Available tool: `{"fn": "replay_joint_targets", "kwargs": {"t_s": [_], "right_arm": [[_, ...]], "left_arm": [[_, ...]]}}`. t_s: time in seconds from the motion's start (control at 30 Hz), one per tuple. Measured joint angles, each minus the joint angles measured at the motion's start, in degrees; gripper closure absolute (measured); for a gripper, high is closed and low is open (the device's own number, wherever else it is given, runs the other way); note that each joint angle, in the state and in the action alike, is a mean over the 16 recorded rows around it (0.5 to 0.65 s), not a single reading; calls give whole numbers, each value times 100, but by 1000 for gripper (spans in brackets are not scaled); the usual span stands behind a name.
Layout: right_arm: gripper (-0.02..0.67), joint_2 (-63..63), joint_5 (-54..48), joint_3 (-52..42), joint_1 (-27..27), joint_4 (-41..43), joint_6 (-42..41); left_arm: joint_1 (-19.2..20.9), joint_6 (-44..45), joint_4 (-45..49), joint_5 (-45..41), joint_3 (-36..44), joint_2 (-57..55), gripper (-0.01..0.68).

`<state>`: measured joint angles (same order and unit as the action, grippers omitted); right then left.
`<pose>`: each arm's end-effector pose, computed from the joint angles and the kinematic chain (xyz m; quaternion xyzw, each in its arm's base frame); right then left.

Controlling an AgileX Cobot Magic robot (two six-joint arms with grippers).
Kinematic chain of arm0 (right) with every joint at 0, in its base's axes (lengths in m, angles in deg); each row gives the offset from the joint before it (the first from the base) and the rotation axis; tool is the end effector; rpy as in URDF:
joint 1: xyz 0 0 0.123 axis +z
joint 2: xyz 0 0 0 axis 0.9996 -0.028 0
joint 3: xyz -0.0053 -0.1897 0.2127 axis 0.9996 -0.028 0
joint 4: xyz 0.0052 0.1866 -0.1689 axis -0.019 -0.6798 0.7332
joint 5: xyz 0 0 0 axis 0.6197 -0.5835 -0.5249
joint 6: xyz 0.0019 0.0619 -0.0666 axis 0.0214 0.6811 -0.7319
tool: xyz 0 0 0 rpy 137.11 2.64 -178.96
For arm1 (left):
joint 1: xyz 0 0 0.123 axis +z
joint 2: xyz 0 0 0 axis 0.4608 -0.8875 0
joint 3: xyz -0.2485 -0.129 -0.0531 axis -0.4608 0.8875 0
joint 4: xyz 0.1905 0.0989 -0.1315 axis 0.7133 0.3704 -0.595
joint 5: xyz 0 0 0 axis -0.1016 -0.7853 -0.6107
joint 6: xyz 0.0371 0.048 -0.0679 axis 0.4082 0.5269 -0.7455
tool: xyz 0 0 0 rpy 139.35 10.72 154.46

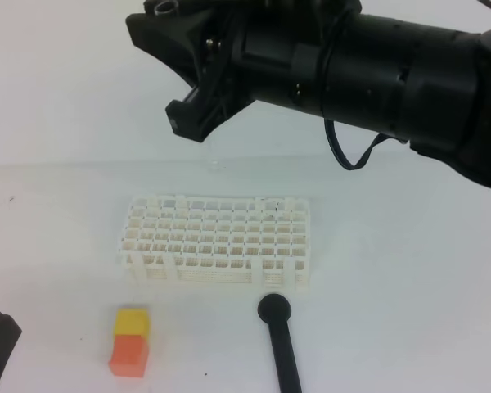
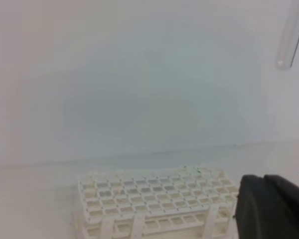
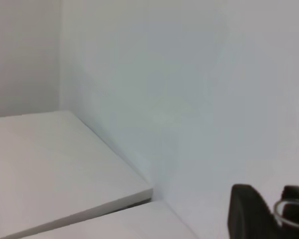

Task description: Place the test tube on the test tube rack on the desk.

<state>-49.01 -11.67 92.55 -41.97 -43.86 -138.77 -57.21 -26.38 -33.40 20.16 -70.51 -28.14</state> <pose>0.2465 0.2855 0.4077 -0.3935 0.6070 0.2912 0.6260 0.0577 -0.0322 0.2628 0.1551 0.6609 -0.2044 0.7052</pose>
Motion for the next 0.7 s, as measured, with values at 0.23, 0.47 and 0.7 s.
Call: {"fn": "replay_joint_targets", "kwargs": {"t_s": [0.23, 0.47, 0.7], "right_arm": [[531, -28, 443, 0, 93, 2193, 2821], [532, -337, 1266, 0, 342, 5037, 6129], [532, -1116, 2652, 3, 664, 6457, 7625]], "left_arm": [[0, 11, 18, -1, 0, -1, 674], [0, 17, 21, -2, 0, -6, 674], [0, 21, 21, -3, 0, -10, 674]]}}
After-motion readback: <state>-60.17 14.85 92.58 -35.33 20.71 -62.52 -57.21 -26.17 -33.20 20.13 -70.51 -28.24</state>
